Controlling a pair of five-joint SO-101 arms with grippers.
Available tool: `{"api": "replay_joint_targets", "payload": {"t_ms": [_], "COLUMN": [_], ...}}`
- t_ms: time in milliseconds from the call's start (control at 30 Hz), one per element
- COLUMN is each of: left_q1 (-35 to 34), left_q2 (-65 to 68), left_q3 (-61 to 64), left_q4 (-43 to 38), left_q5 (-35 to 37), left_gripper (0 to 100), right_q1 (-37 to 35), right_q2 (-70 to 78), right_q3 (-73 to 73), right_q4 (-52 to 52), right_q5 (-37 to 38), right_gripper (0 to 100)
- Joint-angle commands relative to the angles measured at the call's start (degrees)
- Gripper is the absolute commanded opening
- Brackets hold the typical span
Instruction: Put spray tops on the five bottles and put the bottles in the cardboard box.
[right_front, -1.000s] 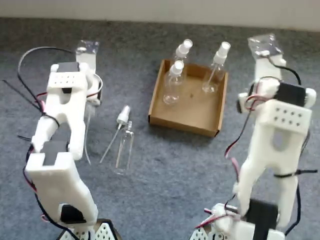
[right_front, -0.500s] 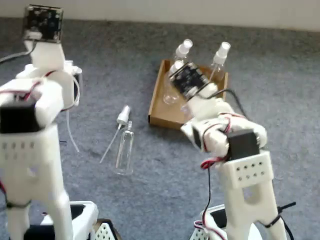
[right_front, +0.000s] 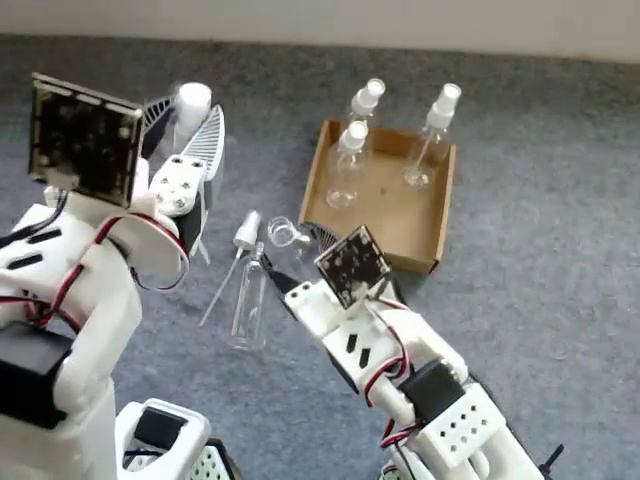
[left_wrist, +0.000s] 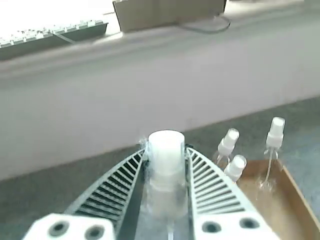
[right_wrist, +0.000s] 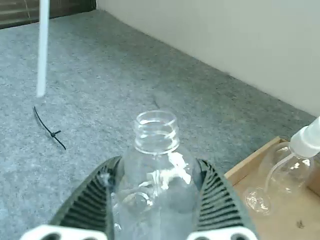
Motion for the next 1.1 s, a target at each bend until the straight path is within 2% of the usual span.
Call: {"api": "replay_joint_targets", "payload": {"t_ms": [0, 100, 200, 300, 667, 800, 1067], "left_q1": [1.9, 2.2, 5.5, 9.9, 15.7, 15.7, 15.7], "left_q2": [-1.4, -1.4, -1.1, -1.0, -1.0, -1.1, -1.5], "left_q3": [-1.2, -1.1, -0.6, 0.6, 8.6, 13.6, 17.6], "left_q4": [-7.9, -10.0, -10.4, -10.7, -14.5, -17.2, -17.4], "left_q5": [0.5, 1.4, 5.8, 5.8, 6.2, 6.2, 5.9], "left_gripper": [0, 0, 0, 0, 0, 0, 0], "right_q1": [-1.3, -1.2, -1.2, -1.1, -0.8, -0.8, -0.7], "right_q2": [-4.4, -7.3, -9.7, -12.3, -15.6, -15.6, -15.6], "right_q3": [4.4, 5.9, 7.1, 8.0, 10.2, 10.2, 10.3], "right_q4": [-3.6, -3.7, -3.6, -3.6, -0.4, -0.3, -0.3], "right_q5": [-0.7, -0.8, -0.6, -0.6, -0.5, -0.5, -0.5], "right_gripper": [0.4, 0.4, 0.4, 0.4, 0.4, 0.4, 0.4]}}
